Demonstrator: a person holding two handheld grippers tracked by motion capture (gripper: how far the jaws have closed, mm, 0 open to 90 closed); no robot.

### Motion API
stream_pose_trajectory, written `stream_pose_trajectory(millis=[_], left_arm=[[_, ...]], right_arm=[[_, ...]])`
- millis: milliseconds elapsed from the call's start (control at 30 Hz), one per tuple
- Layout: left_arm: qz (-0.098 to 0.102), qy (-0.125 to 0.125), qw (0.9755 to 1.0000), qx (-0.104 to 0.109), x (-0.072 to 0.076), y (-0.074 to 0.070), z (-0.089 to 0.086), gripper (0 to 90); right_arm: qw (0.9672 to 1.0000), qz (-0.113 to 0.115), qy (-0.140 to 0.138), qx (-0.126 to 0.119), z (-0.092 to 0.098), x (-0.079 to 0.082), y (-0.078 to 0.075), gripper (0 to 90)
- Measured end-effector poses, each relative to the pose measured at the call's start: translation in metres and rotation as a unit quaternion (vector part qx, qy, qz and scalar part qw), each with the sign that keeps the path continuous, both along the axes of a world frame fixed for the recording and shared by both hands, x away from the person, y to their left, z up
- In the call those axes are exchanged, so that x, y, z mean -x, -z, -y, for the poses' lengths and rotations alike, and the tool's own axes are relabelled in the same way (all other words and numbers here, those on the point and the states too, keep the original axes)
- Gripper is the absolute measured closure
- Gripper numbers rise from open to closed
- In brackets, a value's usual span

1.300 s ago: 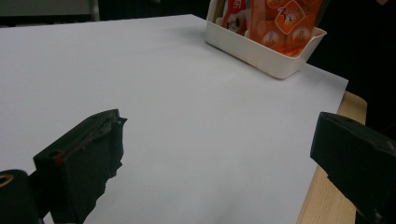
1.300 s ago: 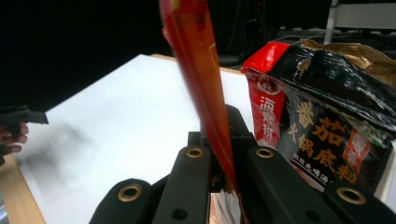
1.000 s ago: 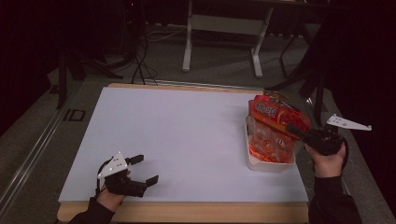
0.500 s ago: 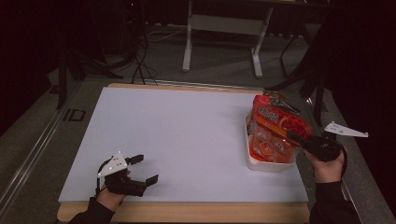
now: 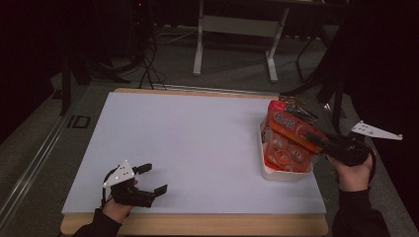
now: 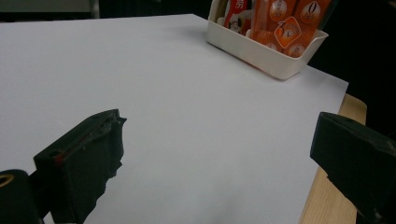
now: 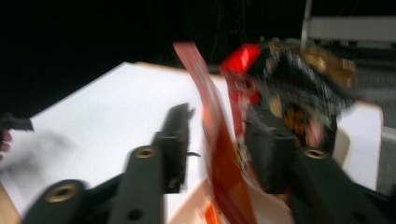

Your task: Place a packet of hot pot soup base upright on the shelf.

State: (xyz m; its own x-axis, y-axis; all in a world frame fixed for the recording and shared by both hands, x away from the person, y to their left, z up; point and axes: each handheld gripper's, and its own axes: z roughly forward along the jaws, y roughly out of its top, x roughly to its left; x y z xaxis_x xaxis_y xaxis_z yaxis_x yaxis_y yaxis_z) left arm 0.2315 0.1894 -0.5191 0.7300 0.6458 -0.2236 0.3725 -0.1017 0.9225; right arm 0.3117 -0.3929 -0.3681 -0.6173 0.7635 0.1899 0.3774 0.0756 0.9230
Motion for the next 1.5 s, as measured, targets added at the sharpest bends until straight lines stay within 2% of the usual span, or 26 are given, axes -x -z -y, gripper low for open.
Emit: stream_pose_trajectory(millis=[33, 100, 200, 333, 467, 600, 867, 1033, 1267, 1333, 1500], left_arm=[[-0.001, -0.001, 1.0000, 0.002, 0.000, 0.000, 0.000, 2.7], [-0.001, -0.002, 1.0000, 0.004, 0.000, 0.000, 0.000, 2.7], [0.002, -0.002, 1.0000, 0.004, 0.001, -0.001, 0.000, 2.7], [0.003, 0.001, 1.0000, 0.000, 0.001, 0.000, 0.001, 2.7], [0.002, 0.004, 1.0000, -0.002, 0.001, 0.000, 0.002, 2.7], [0.005, 0.004, 1.0000, 0.000, 0.001, 0.000, 0.002, 2.7], [0.006, 0.003, 1.0000, 0.001, 0.002, -0.001, 0.001, 2.7], [0.005, 0.005, 1.0000, 0.002, 0.002, -0.001, 0.001, 2.7], [0.006, 0.005, 1.0000, 0.002, 0.002, -0.001, 0.001, 2.7], [0.005, 0.004, 1.0000, 0.002, 0.002, -0.001, 0.001, 2.7], [0.006, 0.005, 1.0000, 0.001, 0.002, -0.001, 0.001, 2.7]], right_arm=[[1.0000, 0.007, 0.000, 0.001, -0.002, 0.001, -0.005, 52.9], [0.9996, 0.020, 0.002, 0.019, -0.009, 0.003, -0.015, 46.6], [0.9990, 0.036, -0.001, 0.028, -0.020, 0.005, -0.027, 38.5], [0.9983, 0.050, -0.018, 0.023, -0.035, 0.009, -0.039, 32.6], [0.9977, 0.052, -0.033, 0.028, -0.051, 0.013, -0.045, 27.6], [0.9968, 0.050, -0.059, 0.022, -0.067, 0.015, -0.045, 25.4], [0.9931, 0.038, -0.110, 0.013, -0.096, 0.017, -0.030, 15.2], [0.9906, 0.030, -0.133, 0.005, -0.106, 0.019, -0.015, 14.6], [0.9887, -0.005, -0.150, 0.010, -0.118, 0.019, 0.013, 13.9], [0.9881, -0.007, -0.152, 0.020, -0.121, 0.020, 0.020, 13.9], [0.9866, -0.021, -0.160, 0.024, -0.129, 0.022, 0.038, 14.0]])
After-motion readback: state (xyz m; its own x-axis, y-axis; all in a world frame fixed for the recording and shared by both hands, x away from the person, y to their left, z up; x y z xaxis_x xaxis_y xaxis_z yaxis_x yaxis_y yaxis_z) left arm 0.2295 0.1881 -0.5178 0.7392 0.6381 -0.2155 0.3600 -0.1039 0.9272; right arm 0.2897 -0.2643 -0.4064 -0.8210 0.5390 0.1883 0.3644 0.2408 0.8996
